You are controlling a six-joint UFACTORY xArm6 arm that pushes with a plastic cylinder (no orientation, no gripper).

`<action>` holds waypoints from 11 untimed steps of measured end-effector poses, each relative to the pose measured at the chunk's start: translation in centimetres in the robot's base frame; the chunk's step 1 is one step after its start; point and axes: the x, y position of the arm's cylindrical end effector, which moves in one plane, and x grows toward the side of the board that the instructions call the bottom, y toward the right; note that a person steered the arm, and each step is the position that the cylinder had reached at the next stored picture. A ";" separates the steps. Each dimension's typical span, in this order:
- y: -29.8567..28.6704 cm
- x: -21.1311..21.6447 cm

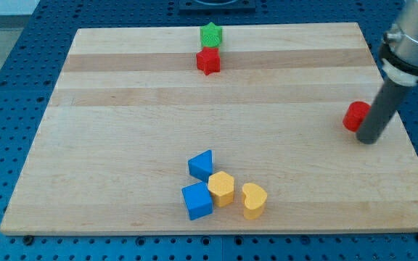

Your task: Place the red circle to the right of the red star

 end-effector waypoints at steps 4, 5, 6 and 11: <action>-4.8 2.7; -1.3 5.6; 0.1 -1.1; -0.3 -7.3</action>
